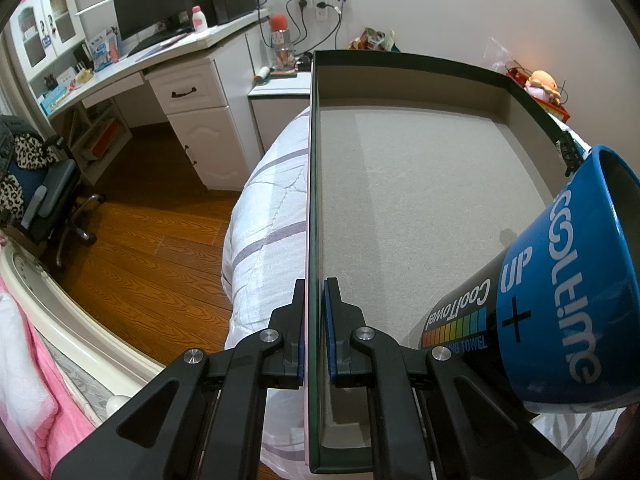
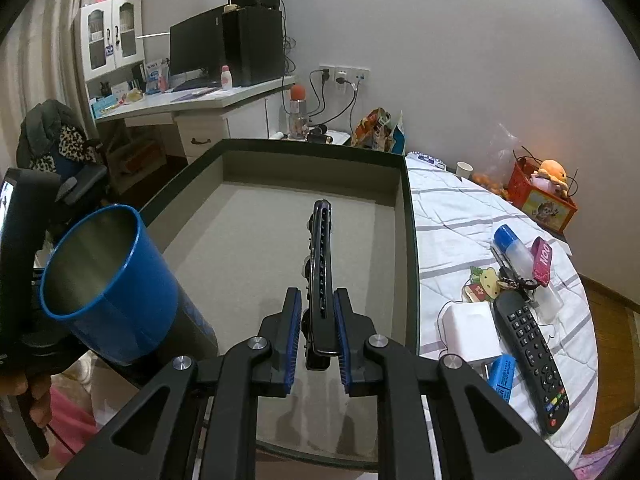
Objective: Organize rigid objects
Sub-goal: 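Carry the black comb into the tray with the right tool and release, then move the open right tool over the blue POINT LINER highlighter, then grasp the blue highlighter with the right tool, then carry the blue highlighter over the tray with the right tool and release, then move the open right tool to the black TV remote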
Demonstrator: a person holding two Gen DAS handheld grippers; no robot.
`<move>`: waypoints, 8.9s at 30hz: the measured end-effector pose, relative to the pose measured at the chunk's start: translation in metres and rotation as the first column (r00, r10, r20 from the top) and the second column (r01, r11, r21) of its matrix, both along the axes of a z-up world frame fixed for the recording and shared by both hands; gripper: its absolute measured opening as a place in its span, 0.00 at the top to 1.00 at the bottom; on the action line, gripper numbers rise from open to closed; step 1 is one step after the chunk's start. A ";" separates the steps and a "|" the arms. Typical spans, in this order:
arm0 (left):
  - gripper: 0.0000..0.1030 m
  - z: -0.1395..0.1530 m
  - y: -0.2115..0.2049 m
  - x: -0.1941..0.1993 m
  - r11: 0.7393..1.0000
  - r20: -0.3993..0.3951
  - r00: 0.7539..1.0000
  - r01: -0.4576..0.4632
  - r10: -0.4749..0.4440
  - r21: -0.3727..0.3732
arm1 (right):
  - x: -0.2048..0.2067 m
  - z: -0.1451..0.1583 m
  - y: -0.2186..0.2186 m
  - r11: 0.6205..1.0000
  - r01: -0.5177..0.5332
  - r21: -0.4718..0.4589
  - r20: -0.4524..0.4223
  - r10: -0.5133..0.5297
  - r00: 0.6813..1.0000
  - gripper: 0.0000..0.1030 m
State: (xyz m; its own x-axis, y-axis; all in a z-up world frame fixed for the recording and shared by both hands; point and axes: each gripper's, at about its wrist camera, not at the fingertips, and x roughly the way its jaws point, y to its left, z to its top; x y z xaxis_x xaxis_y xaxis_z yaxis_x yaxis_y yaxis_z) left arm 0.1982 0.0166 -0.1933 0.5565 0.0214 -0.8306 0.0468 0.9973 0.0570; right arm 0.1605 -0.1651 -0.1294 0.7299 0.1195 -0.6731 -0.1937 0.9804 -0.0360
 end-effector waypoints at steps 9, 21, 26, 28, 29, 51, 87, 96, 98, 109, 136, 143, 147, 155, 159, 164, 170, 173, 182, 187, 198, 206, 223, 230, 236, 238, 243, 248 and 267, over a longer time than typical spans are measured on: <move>0.95 0.001 0.000 0.001 1.000 0.000 1.000 0.000 0.000 -0.001 | 0.000 0.001 -0.002 1.000 0.002 -0.007 0.007 -0.002 1.000 0.82; 0.95 0.000 0.000 0.000 1.000 -0.001 1.000 -0.002 0.002 0.002 | -0.029 0.033 -0.033 0.989 0.144 -0.047 0.139 -0.136 0.981 0.22; 0.95 -0.001 0.000 -0.001 1.000 -0.003 1.000 -0.004 0.004 0.004 | -0.041 0.045 -0.052 0.977 0.208 -0.042 0.171 -0.199 0.965 0.22; 0.95 -0.001 0.000 -0.002 1.000 -0.004 1.000 -0.003 0.003 0.005 | -0.045 0.048 -0.062 0.971 0.236 -0.037 0.180 -0.226 0.957 0.22; 0.95 -0.001 0.000 -0.001 1.000 -0.003 1.000 -0.003 0.003 0.004 | -0.047 0.048 -0.066 0.968 0.247 -0.035 0.180 -0.237 0.955 0.22; 0.93 0.002 0.004 -0.013 1.000 0.003 1.000 -0.005 0.005 0.013 | -0.084 0.023 -0.156 0.905 0.426 0.001 0.102 -0.424 0.900 0.22; 0.93 0.008 -0.002 -0.014 1.000 0.001 1.000 -0.007 0.007 0.030 | -0.046 -0.040 -0.124 0.936 0.346 0.068 -0.102 -0.339 0.935 0.22; 0.93 0.008 -0.002 -0.013 1.000 0.001 1.000 -0.008 0.008 0.029 | -0.033 -0.048 -0.124 0.932 0.358 0.053 -0.126 -0.350 0.928 0.22; 0.93 0.008 -0.002 -0.014 1.000 0.000 1.000 -0.008 0.008 0.030 | -0.033 -0.048 -0.123 0.934 0.354 0.051 -0.124 -0.346 0.930 0.22; 0.93 0.008 -0.003 -0.013 0.999 -0.001 1.000 -0.008 0.008 0.031 | -0.037 -0.045 -0.130 0.944 0.323 0.065 -0.116 -0.314 0.942 0.73; 0.93 0.009 -0.006 -0.012 0.999 -0.002 1.000 -0.008 0.008 0.034 | -0.061 0.009 -0.125 0.949 0.305 0.083 0.022 -0.308 0.951 0.74; 0.94 0.009 -0.006 -0.012 0.999 -0.003 1.000 -0.007 0.007 0.034 | -0.062 0.045 -0.106 0.961 0.264 0.082 0.129 -0.273 0.953 0.74; 0.94 0.009 -0.006 -0.011 0.999 -0.003 1.000 -0.008 0.008 0.034 | -0.056 0.060 -0.090 0.972 0.222 0.071 0.165 -0.231 0.959 0.74; 0.94 0.010 -0.006 -0.012 0.999 -0.003 1.000 -0.008 0.008 0.034 | -0.040 0.068 -0.057 0.988 0.144 0.049 0.178 -0.150 0.972 0.74; 0.94 0.010 -0.006 -0.011 0.999 -0.003 1.000 -0.008 0.008 0.034 | -0.027 0.063 -0.041 0.994 0.099 0.040 0.151 -0.104 0.983 0.74; 0.94 0.010 -0.006 -0.011 0.999 -0.003 1.000 -0.008 0.008 0.034 | -0.004 0.047 -0.025 0.999 0.036 0.026 0.067 -0.038 0.997 0.74; 0.94 0.010 -0.005 -0.011 0.999 -0.005 1.000 -0.006 0.007 0.034 | 0.018 0.021 -0.006 1.000 -0.006 -0.021 -0.031 0.006 1.000 0.74; 0.93 0.010 -0.005 -0.013 0.999 -0.006 1.000 -0.006 0.006 0.035 | 0.027 0.011 -0.002 0.999 -0.010 -0.036 -0.063 0.007 0.998 0.74; 0.93 0.010 -0.005 -0.012 0.999 -0.007 1.000 -0.006 0.006 0.035 | 0.039 0.001 -0.009 0.999 0.008 -0.036 -0.116 -0.012 0.993 0.74; 0.94 0.011 -0.005 -0.013 0.999 -0.008 1.000 -0.006 0.006 0.036 | 0.040 0.004 -0.010 0.999 0.017 -0.028 -0.094 -0.019 0.995 0.74; 0.94 0.011 -0.005 -0.011 0.999 -0.007 1.000 -0.005 0.006 0.036 | 0.026 0.028 -0.016 0.998 0.063 -0.024 0.048 -0.061 0.997 0.32; 0.94 0.011 -0.006 -0.011 0.999 -0.008 1.000 -0.005 0.005 0.037 | -0.003 0.056 -0.038 0.992 0.126 0.014 0.202 -0.126 0.971 0.16; 0.94 0.011 -0.006 -0.012 0.999 -0.009 1.000 -0.005 0.005 0.038 | -0.029 0.050 -0.105 0.951 0.308 0.002 0.191 -0.303 0.934 0.00; 0.94 0.011 -0.006 -0.011 0.999 -0.009 1.000 -0.006 0.007 0.038 | -0.040 0.043 -0.129 0.935 0.355 0.001 0.169 -0.350 0.921 0.00; 0.94 0.011 -0.006 -0.012 0.999 -0.009 1.000 -0.006 0.006 0.039 | -0.043 0.036 -0.141 0.928 0.372 -0.009 0.147 -0.367 0.919 0.00; 0.94 0.011 -0.006 -0.012 0.999 -0.009 1.000 -0.006 0.006 0.039 | -0.044 0.033 -0.145 0.928 0.372 -0.012 0.138 -0.367 0.920 0.00; 0.94 0.011 -0.006 -0.013 0.999 -0.009 1.000 -0.006 0.006 0.040 | -0.044 0.023 -0.154 0.936 0.351 -0.033 0.103 -0.346 0.933 0.00; 0.94 0.012 -0.006 -0.012 0.999 -0.010 1.000 -0.006 0.006 0.040 | -0.041 0.005 -0.164 0.951 0.298 -0.079 0.021 -0.297 0.955 0.00; 0.94 0.012 -0.007 -0.013 0.999 -0.010 1.000 -0.005 0.005 0.048 | -0.009 -0.045 -0.182 0.971 0.225 -0.083 -0.152 -0.235 0.960 0.10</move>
